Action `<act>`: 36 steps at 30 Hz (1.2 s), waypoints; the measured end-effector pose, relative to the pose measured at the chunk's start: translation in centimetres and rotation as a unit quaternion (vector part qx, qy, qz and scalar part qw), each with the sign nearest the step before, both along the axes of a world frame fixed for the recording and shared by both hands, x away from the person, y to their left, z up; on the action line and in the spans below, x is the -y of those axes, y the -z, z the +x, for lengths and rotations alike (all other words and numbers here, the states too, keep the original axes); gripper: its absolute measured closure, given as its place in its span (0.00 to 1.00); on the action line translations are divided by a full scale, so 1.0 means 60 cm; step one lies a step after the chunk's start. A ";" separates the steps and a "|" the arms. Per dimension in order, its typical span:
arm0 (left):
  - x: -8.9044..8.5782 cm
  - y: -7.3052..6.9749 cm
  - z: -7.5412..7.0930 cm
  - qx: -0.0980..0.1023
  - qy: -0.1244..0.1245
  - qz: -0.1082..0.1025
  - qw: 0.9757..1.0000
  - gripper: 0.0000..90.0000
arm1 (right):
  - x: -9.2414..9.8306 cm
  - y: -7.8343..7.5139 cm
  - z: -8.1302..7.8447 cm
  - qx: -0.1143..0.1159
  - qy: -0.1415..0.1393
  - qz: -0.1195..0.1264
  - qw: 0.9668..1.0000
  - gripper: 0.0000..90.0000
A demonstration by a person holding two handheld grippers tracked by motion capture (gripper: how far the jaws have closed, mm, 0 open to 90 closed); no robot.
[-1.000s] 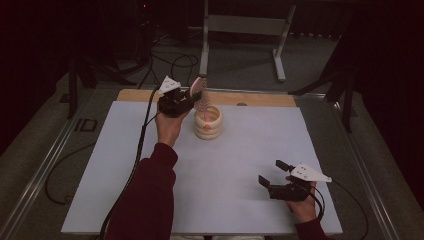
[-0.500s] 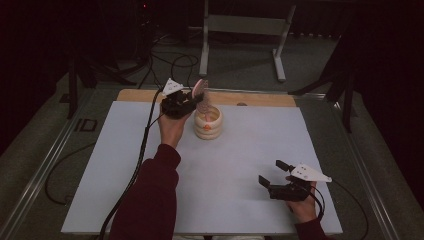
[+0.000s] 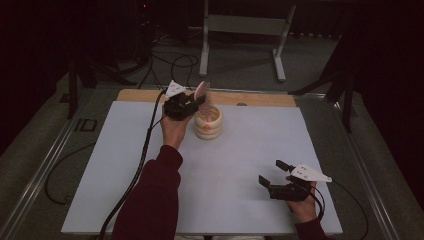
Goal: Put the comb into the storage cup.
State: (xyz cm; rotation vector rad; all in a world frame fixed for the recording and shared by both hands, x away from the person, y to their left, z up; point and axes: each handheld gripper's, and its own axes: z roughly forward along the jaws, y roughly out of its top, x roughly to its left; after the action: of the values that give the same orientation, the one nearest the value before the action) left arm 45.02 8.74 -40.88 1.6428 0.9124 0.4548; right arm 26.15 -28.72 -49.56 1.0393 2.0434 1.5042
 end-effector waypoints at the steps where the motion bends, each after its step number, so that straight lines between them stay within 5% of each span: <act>1: 0.000 0.001 0.000 -0.001 0.000 0.000 1.000 0.75 | 0.000 0.000 0.000 0.000 0.000 0.000 1.000 0.09; 36: -0.012 0.016 -0.002 -0.005 -0.005 -0.015 1.000 0.75 | -0.003 0.001 0.000 -0.002 -0.003 -0.003 1.000 0.09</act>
State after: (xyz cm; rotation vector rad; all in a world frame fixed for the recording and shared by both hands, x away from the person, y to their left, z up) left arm 44.90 9.43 -41.83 1.6154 0.9296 0.4384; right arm 26.15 -28.53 -49.60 1.0366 2.0540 1.4986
